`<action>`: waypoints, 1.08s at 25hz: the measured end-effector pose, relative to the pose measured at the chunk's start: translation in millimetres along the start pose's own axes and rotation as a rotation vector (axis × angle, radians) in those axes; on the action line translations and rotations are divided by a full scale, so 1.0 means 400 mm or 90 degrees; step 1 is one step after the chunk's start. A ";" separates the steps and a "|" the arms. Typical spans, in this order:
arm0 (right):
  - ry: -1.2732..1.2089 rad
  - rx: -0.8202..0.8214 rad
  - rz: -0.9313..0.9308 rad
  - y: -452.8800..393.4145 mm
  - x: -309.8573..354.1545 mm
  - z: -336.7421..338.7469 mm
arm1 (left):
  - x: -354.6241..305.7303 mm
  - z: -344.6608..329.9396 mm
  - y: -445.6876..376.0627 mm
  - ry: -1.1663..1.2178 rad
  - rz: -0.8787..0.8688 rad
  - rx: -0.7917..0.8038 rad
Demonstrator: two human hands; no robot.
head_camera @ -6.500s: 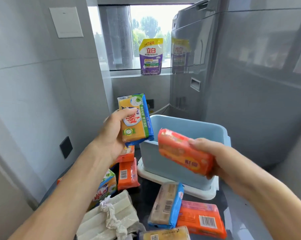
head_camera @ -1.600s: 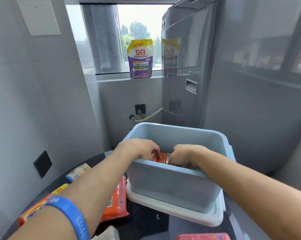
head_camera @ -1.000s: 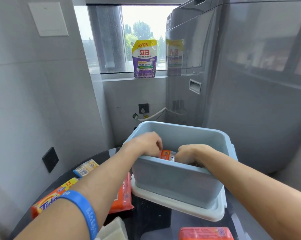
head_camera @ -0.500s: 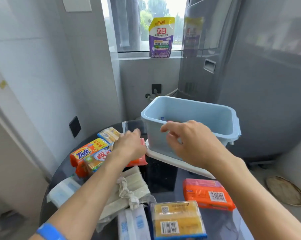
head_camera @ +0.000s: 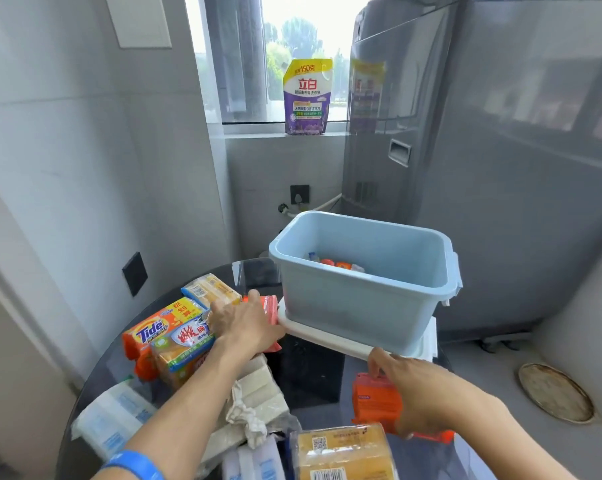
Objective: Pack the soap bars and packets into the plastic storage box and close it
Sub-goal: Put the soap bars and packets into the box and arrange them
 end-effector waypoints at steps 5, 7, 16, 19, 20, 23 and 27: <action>-0.209 -0.012 0.032 -0.016 -0.001 0.022 | 0.068 0.070 -0.044 0.454 0.134 0.064; -0.375 -0.043 0.049 -0.005 -0.011 0.050 | 0.100 0.113 -0.056 0.743 0.184 0.103; -1.257 -0.087 0.262 0.049 -0.008 0.155 | 0.016 0.271 0.077 1.233 -0.099 0.476; -1.289 -0.239 0.276 0.037 -0.029 0.255 | -0.103 0.329 0.103 1.150 -0.188 0.449; -1.279 -0.275 0.242 0.028 -0.037 0.299 | -0.151 0.347 0.106 1.121 -0.196 0.443; -1.128 -0.356 0.021 -0.029 -0.069 0.391 | -0.304 0.371 0.084 0.962 -0.158 0.387; -0.866 -0.340 -0.179 -0.125 -0.136 0.389 | -0.446 0.308 0.026 0.781 -0.117 0.441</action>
Point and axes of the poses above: each hand's wrist, its own y-axis away from the middle knuckle, its own z-axis out of the back of the hand, x = y × z, the point moved 4 cm from there along -y, towards the middle knuckle, and after that the axes turned 5 degrees about z, right-handed, at the moved point
